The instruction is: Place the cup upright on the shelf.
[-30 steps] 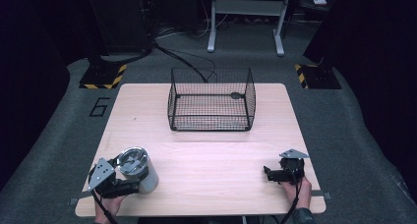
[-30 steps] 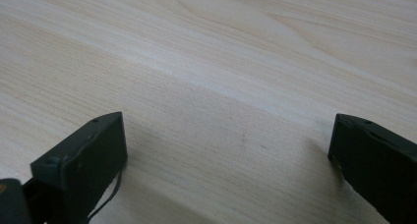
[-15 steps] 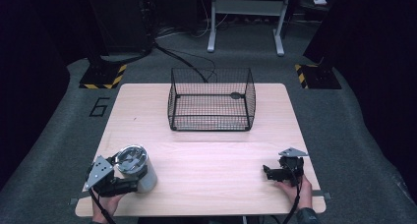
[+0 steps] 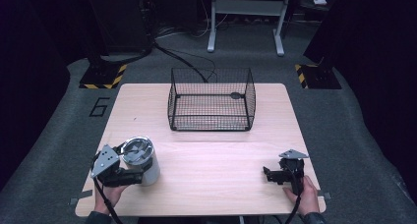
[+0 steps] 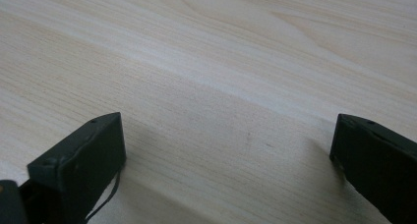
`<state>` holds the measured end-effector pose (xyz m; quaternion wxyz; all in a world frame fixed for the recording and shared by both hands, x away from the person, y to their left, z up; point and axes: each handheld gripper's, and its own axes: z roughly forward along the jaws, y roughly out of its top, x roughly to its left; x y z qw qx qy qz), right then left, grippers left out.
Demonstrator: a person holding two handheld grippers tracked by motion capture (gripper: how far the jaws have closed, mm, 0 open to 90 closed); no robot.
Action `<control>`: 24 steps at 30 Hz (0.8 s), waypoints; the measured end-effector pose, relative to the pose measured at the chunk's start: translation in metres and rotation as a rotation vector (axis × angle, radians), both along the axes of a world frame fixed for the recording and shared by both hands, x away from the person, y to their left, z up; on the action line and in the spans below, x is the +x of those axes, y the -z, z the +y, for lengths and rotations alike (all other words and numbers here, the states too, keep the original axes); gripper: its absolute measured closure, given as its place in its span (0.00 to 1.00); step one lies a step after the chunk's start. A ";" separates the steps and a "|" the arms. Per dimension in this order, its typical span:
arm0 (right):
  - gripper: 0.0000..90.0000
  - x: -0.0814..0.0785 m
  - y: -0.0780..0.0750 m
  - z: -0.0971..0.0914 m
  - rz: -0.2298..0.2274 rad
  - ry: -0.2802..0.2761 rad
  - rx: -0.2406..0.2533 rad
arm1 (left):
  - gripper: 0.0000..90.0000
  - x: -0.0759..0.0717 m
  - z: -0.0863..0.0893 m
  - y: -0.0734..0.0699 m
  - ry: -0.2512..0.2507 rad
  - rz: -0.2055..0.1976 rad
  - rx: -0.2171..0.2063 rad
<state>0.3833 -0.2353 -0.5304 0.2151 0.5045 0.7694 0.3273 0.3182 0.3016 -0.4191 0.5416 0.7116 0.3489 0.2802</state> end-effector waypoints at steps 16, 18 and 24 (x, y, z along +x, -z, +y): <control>0.00 0.000 0.000 -0.001 0.001 -0.006 0.000 | 0.04 0.023 -0.028 -0.025 0.039 -0.001 -0.003; 0.00 0.000 0.000 -0.001 0.000 -0.014 -0.003 | 0.04 0.027 -0.033 -0.028 0.048 -0.003 -0.005; 0.00 0.000 0.000 -0.002 -0.003 -0.019 0.003 | 0.04 0.036 -0.043 -0.030 0.058 -0.006 -0.005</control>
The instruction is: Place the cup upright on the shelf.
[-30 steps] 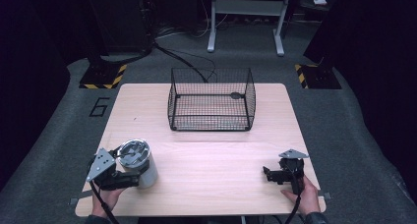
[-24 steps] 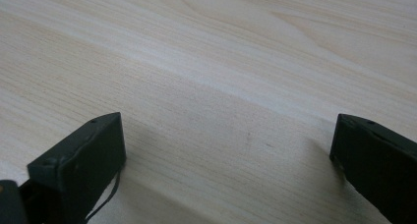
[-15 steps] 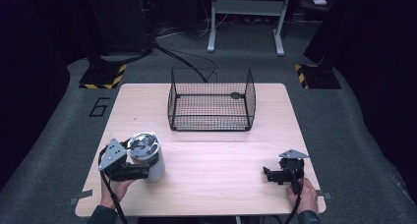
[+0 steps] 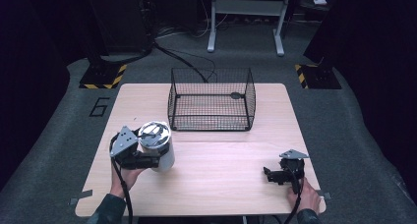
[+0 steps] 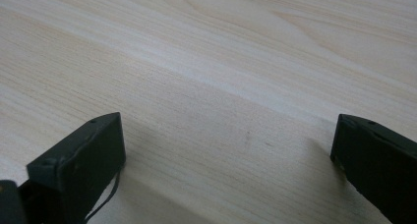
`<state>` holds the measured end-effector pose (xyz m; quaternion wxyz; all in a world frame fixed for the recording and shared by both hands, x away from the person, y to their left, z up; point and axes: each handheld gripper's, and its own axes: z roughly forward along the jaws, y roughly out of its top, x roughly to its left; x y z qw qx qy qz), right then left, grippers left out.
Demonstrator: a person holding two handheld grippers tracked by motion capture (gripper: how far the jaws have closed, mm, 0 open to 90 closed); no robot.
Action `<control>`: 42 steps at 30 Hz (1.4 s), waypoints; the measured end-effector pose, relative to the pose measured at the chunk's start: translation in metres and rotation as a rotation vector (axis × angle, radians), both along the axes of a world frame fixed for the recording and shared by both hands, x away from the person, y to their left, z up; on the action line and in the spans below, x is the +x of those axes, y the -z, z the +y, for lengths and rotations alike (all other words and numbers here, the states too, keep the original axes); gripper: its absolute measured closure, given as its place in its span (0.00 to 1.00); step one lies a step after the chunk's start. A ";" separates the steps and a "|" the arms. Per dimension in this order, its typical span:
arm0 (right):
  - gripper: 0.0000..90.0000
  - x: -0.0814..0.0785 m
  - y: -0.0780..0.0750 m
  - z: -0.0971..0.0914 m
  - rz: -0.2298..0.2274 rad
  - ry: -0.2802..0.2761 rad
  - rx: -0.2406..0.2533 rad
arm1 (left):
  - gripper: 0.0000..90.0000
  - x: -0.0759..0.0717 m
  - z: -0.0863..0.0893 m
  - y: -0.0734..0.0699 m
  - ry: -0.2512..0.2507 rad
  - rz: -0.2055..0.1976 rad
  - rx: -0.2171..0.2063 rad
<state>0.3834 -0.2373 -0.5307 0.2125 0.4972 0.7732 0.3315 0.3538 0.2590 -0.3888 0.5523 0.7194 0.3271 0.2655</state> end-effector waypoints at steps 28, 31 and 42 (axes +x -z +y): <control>0.00 0.000 0.000 0.000 0.003 0.004 0.005 | 0.04 0.038 -0.029 -0.026 0.045 0.004 -0.003; 0.00 0.000 0.000 0.000 0.003 0.004 0.005 | 0.04 0.040 -0.031 -0.029 0.047 0.007 -0.004; 0.00 0.000 0.000 0.000 0.003 0.000 0.001 | 0.04 0.052 -0.039 -0.040 0.056 -0.006 -0.016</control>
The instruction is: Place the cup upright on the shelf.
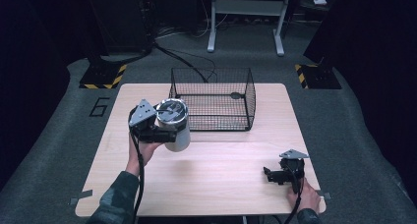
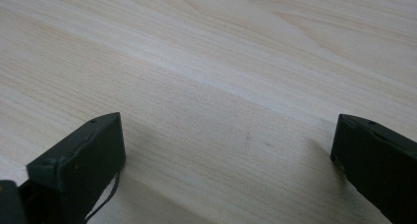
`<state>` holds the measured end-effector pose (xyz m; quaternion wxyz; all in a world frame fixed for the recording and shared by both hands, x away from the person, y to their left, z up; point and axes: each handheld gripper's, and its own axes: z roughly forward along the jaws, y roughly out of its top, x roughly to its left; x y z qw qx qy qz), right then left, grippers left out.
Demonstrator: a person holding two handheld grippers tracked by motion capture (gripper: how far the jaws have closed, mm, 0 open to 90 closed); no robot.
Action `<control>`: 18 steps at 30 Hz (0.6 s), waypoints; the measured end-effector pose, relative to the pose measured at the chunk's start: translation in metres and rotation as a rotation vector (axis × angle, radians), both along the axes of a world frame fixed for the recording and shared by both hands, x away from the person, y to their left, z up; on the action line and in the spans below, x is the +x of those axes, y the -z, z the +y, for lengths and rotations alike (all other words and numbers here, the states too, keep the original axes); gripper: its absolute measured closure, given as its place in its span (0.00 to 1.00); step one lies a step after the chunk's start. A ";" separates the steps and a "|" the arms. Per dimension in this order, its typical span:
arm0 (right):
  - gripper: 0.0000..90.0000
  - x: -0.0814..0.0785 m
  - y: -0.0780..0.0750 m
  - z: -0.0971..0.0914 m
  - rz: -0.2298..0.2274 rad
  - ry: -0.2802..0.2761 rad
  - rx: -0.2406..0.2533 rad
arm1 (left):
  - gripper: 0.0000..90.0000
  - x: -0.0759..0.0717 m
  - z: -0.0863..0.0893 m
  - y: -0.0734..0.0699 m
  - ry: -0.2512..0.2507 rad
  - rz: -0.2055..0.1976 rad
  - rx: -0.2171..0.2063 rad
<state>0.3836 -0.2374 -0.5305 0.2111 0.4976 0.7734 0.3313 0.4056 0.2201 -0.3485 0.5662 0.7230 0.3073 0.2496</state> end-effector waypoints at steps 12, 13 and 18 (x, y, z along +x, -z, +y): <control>0.00 0.000 0.000 0.000 -0.003 0.000 0.001 | 0.04 0.014 -0.007 -0.012 0.007 -0.004 -0.016; 0.00 0.000 0.000 0.000 -0.003 0.001 0.001 | 0.04 0.015 -0.008 -0.013 0.009 -0.004 -0.020; 0.00 0.000 0.000 0.000 -0.002 0.000 0.001 | 0.04 0.022 -0.012 -0.019 0.007 -0.008 -0.024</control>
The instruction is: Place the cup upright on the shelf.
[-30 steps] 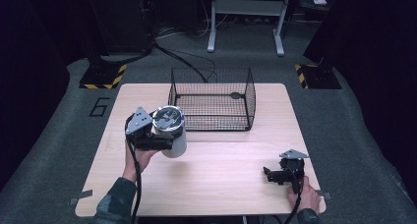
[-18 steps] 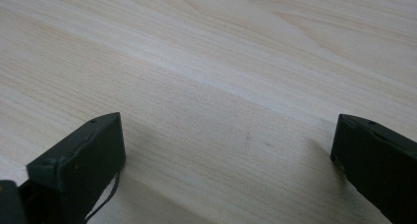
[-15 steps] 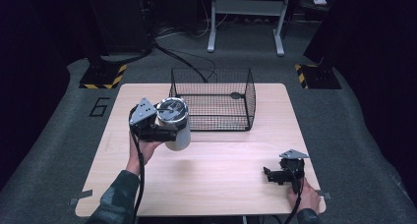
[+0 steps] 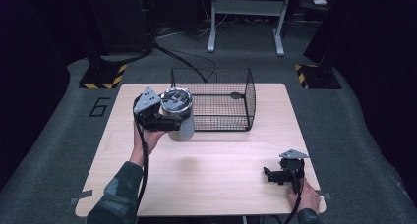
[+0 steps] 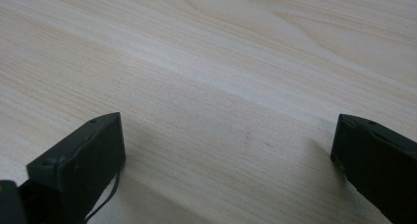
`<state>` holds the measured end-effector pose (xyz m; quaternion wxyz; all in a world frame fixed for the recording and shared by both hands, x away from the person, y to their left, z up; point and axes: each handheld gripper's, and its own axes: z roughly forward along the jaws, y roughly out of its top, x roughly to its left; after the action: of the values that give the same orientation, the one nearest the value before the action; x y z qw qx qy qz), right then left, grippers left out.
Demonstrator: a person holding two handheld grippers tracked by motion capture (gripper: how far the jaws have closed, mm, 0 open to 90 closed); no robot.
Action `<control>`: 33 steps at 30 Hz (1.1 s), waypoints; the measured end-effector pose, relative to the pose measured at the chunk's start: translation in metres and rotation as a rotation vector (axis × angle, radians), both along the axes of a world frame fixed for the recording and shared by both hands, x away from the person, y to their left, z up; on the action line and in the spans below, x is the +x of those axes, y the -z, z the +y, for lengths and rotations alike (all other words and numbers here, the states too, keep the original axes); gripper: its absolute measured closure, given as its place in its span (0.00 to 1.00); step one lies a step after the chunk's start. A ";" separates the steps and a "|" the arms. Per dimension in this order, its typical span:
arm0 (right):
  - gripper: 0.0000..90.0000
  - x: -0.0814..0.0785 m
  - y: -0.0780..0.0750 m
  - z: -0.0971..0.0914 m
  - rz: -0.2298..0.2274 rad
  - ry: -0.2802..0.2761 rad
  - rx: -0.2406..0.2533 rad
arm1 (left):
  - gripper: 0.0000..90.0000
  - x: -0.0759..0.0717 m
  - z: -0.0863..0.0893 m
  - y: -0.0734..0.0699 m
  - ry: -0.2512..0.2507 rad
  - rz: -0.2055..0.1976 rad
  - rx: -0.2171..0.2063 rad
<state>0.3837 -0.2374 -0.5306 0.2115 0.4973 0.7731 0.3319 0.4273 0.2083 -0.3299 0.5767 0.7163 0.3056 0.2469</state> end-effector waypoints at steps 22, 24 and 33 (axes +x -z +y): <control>0.00 0.000 0.000 0.000 0.004 0.000 -0.003 | 0.04 0.036 -0.019 -0.014 -0.007 -0.015 0.016; 0.00 0.000 0.000 0.000 -0.001 0.000 0.001 | 0.04 0.039 -0.021 -0.015 -0.011 -0.006 0.006; 0.00 0.000 0.000 0.000 -0.001 0.000 0.001 | 0.04 0.052 -0.030 -0.015 -0.027 -0.019 0.011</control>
<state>0.3837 -0.2374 -0.5307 0.2118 0.4972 0.7729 0.3326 0.4794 0.1784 -0.3145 0.5721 0.7132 0.3083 0.2629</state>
